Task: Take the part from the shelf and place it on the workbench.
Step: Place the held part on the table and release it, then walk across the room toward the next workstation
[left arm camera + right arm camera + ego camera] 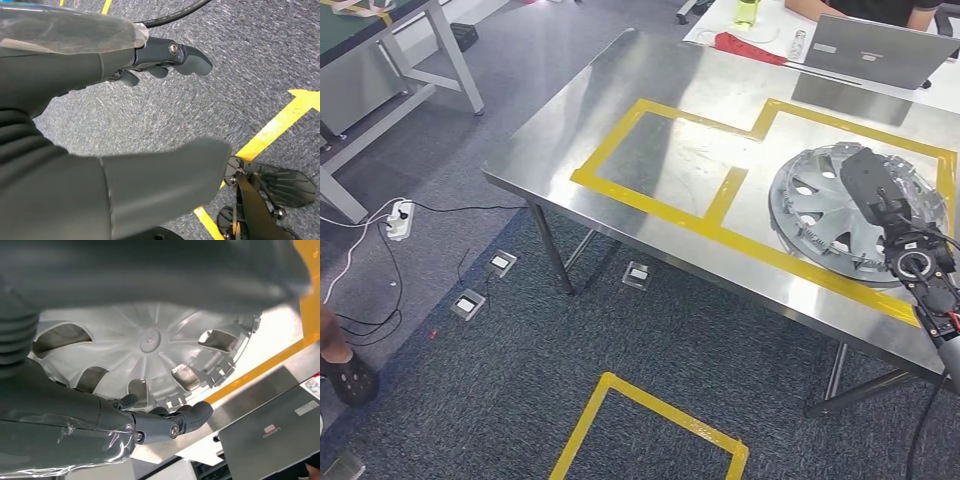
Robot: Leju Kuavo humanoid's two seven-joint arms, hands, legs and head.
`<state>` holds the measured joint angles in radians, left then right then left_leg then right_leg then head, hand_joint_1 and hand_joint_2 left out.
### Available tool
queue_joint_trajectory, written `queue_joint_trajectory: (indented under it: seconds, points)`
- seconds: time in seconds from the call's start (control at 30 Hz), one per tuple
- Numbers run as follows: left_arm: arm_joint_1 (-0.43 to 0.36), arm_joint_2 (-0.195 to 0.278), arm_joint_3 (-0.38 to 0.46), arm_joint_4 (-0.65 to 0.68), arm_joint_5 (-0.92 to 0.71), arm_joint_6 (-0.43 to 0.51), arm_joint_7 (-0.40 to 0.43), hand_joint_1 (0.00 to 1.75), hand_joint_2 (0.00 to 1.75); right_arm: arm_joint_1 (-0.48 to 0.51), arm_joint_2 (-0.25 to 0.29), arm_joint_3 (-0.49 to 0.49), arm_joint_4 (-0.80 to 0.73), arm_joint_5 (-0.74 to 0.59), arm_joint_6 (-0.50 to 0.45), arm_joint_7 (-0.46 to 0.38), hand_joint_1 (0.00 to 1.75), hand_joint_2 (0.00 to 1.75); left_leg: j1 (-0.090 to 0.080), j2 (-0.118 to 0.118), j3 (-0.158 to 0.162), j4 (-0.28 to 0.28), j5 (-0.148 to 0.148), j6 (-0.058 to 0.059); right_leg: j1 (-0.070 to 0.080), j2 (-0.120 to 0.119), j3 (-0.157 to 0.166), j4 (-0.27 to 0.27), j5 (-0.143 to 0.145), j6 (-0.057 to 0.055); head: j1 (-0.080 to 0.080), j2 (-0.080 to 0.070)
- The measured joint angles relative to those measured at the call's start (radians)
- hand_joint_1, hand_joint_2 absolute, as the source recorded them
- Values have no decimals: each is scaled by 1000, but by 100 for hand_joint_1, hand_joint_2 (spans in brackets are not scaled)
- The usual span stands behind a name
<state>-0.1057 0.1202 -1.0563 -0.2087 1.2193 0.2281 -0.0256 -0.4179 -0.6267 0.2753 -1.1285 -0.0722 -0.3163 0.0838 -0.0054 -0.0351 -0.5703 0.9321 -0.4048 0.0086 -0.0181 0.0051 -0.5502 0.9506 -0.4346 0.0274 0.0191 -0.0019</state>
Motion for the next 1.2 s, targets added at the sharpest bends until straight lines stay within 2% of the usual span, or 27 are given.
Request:
queue_joint_trajectory:
  seconds: [0.1,0.3,0.4,0.43,0.47,0.53,0.57,0.6,0.63,0.67,0.73,0.77,0.8,0.87,0.9,0.93,0.97,1.0,1.03,1.07,1.1,1.13,1.17,1.2]
  points:
    - [0,0,0,0,0,0,0,0,0,0,0,-6,2,-22,20,-33,0,0,-1,0,-1,2,-1,1,-1,0,0,-1,0,1,0,0]
    - [0,1,0,0,2,0,-2,0,0,24,11,-30,-45,-210,163,-244,0,0,-6,0,-3,11,-8,12,-5,0,4,-3,-1,9,-3,0]
    - [-1,1,0,0,3,1,-3,0,0,38,23,-40,-108,-277,204,-297,0,0,1,-3,11,-9,-3,20,-4,-5,8,0,-9,16,-2,0]
    - [-2,0,0,0,3,2,-3,0,0,42,27,-42,-132,-299,217,-312,0,0,5,-4,20,-19,0,23,-3,-6,1,23,-24,18,0,0]
    - [-2,0,0,0,4,2,-4,0,0,46,33,-43,-156,-320,229,-325,0,0,10,-6,28,-27,3,25,-3,-7,-18,68,-50,21,4,0]
    - [-3,-1,0,0,7,5,-4,0,0,55,49,-41,-206,-357,250,-347,0,0,12,-11,34,-30,3,25,-7,-7,-81,205,-112,29,14,0]
    - [-3,-1,0,0,9,7,-4,0,0,63,59,-38,-232,-370,259,-355,0,0,14,-16,34,-29,2,24,-10,-7,-109,259,-129,33,17,0]
    - [-3,-2,0,0,11,9,-4,0,0,71,70,-34,-259,-381,269,-364,0,0,16,-23,34,-27,0,21,-14,-7,-121,281,-127,38,19,0]
    - [-3,-3,0,0,13,10,-4,0,0,78,80,-29,-285,-390,276,-373,0,0,20,-31,35,-23,-3,17,-18,-6,-111,259,-105,42,20,0]
    - [-3,-4,0,0,14,10,-4,0,0,83,90,-23,-310,-396,282,-382,0,0,25,-40,35,-17,-7,10,-24,-2,-83,200,-67,48,20,0]
    - [-4,-3,0,0,16,11,-4,0,0,88,109,-12,-354,-408,291,-397,0,0,31,-58,29,2,-17,-7,-34,35,-16,67,-17,59,24,0]
    - [-5,-2,0,0,16,11,-5,0,0,92,118,-8,-374,-413,296,-403,0,0,32,-66,23,9,-20,-16,-35,50,4,29,-11,57,25,0]
    - [-5,-1,0,0,16,11,-6,0,0,98,127,-4,-394,-419,302,-410,0,0,33,-75,17,13,-20,-23,-34,59,11,17,-16,51,25,0]
    - [-4,-2,0,0,14,11,-7,0,0,111,143,6,-432,-430,314,-421,0,0,36,-92,9,9,-14,-36,-28,40,11,19,-16,31,18,0]
    - [-2,-2,0,0,13,11,-7,0,0,115,151,10,-450,-435,319,-426,0,0,37,-83,7,13,-16,-40,-26,31,13,16,-14,23,12,0]
    - [-1,-2,0,0,12,11,-8,0,0,118,158,13,-468,-440,323,-429,0,0,36,-61,-3,32,-27,-43,-26,20,16,12,-12,15,6,0]
    - [-2,-2,0,0,11,11,-9,0,0,120,163,16,-485,-444,326,-432,0,0,33,-34,-25,76,-48,-44,-24,8,19,7,-11,8,-1,0]
    - [-4,-2,0,0,10,11,-9,0,0,124,167,18,-500,-447,330,-434,0,0,30,-4,-59,142,-78,-44,-21,-3,22,3,-11,3,-8,0]
    - [-5,-2,0,0,10,11,-10,0,0,129,171,20,-513,-450,334,-435,0,0,28,12,-100,218,-109,-43,-18,-16,22,2,-12,-1,-12,0]
    - [-6,-3,0,0,9,10,-10,0,0,135,175,22,-526,-452,340,-437,0,0,28,18,-138,286,-131,-42,-15,-29,23,1,-14,-5,-14,0]
    - [-5,-3,0,0,10,10,-10,0,0,141,181,25,-539,-453,349,-439,0,0,28,21,-162,321,-134,-41,-12,-41,24,1,-16,-7,-15,0]
    - [-4,-4,0,0,10,10,-10,0,0,147,186,30,-552,-453,359,-441,0,0,28,23,-164,315,-116,-38,-10,-52,26,1,-19,-9,-15,0]
    - [-2,-4,0,0,11,10,-10,0,0,150,192,35,-564,-453,367,-444,0,0,28,28,-143,267,-81,-35,-9,-62,31,1,-23,-9,-15,0]
    - [-2,-3,0,0,12,10,-10,0,0,152,198,40,-574,-453,374,-446,0,0,26,43,-108,191,-39,-30,-9,-71,37,1,-28,-7,-15,0]
